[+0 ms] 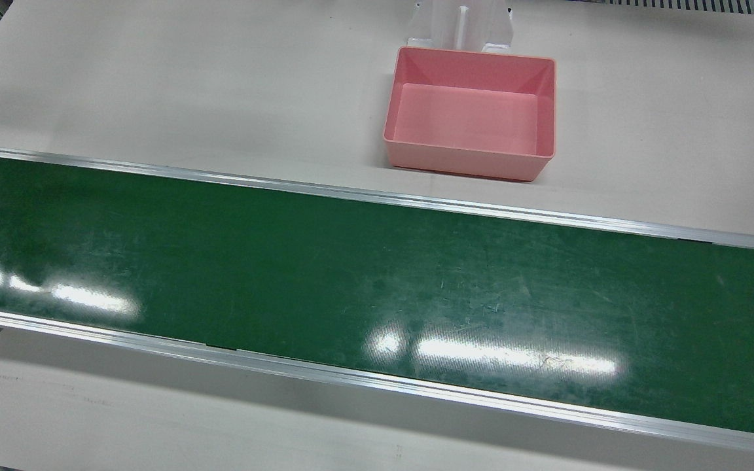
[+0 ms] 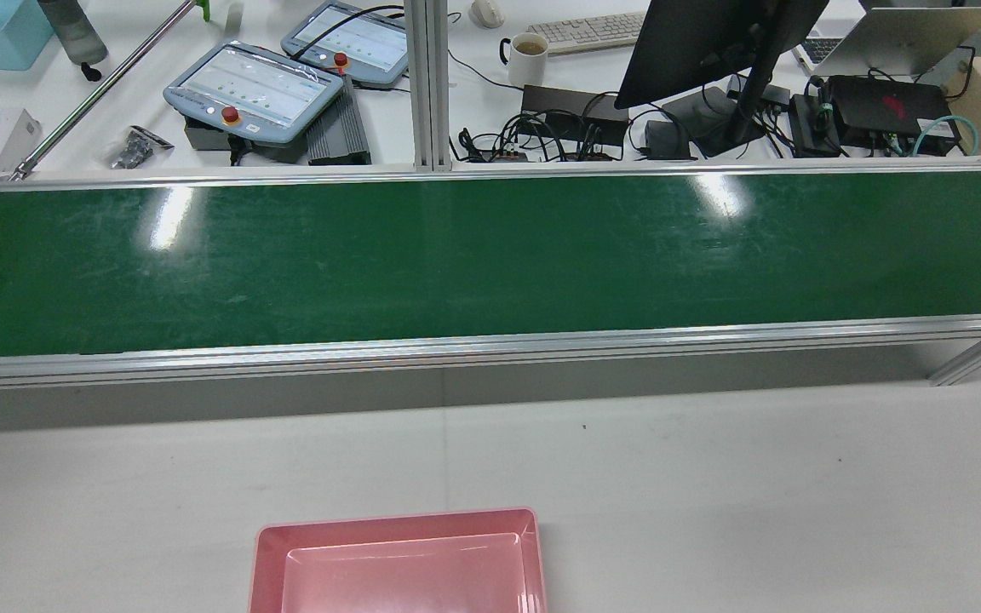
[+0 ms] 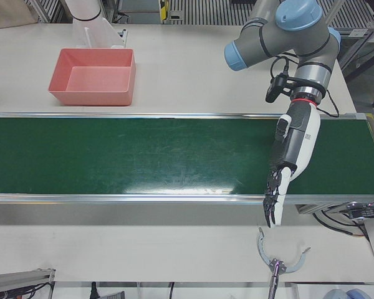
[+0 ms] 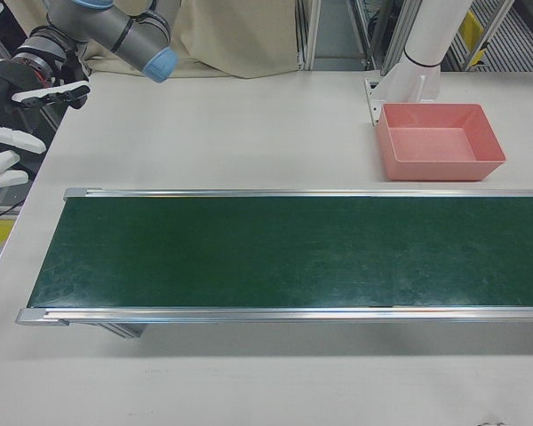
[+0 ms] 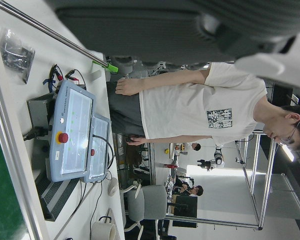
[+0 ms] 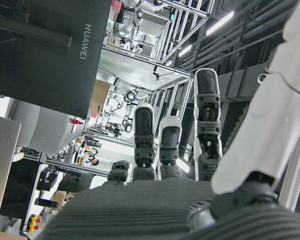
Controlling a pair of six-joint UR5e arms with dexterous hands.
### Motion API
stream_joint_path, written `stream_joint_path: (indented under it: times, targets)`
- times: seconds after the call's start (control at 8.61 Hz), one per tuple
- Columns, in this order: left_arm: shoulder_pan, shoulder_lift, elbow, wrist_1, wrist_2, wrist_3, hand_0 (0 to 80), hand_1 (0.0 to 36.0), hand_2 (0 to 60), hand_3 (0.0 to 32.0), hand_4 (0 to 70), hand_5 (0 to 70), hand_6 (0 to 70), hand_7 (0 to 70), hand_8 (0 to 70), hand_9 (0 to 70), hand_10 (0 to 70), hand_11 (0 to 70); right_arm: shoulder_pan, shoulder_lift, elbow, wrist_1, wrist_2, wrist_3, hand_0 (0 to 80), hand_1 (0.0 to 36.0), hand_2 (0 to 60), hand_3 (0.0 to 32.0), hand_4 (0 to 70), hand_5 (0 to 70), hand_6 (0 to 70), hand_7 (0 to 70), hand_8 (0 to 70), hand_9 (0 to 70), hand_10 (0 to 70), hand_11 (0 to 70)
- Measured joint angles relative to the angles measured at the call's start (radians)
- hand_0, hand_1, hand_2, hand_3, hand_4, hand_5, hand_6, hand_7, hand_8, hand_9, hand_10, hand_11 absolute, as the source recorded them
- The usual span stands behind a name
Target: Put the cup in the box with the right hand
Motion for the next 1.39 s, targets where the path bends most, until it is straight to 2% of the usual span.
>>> stream_joint_path:
  times: [0.58,0.93,1.16,1.39]
  targets:
    - [-0.001,0.002,-0.001,0.001,0.000,0.000,0.0,0.0,0.0,0.0,0.0,0.0,0.0,0.0,0.0,0.0,0.0,0.0,0.002,0.000,0.011,0.000,-0.001,-0.001,53.6,3.8,0.0,0.0,56.6,4.5,26.6,70.0,26.2,49.7,4.4,6.8]
    - [-0.001,0.002,-0.003,0.001,0.000,0.000,0.0,0.0,0.0,0.0,0.0,0.0,0.0,0.0,0.0,0.0,0.0,0.0,0.017,-0.006,0.035,-0.001,-0.013,0.001,53.7,4.0,0.0,0.0,55.7,4.6,26.6,70.0,26.2,49.6,4.3,6.7]
    - [-0.001,0.002,-0.003,0.001,0.000,0.000,0.0,0.0,0.0,0.0,0.0,0.0,0.0,0.0,0.0,0.0,0.0,0.0,0.018,-0.010,0.050,-0.004,-0.018,0.001,53.9,4.2,0.0,0.0,58.9,4.6,27.4,70.0,26.4,49.7,4.1,6.5]
    - [-0.002,0.002,-0.005,0.002,0.000,0.000,0.0,0.0,0.0,0.0,0.0,0.0,0.0,0.0,0.0,0.0,0.0,0.0,0.022,-0.011,0.072,-0.025,-0.027,0.000,53.7,3.9,0.0,0.0,57.6,4.6,27.3,70.0,26.5,49.9,4.3,6.7]
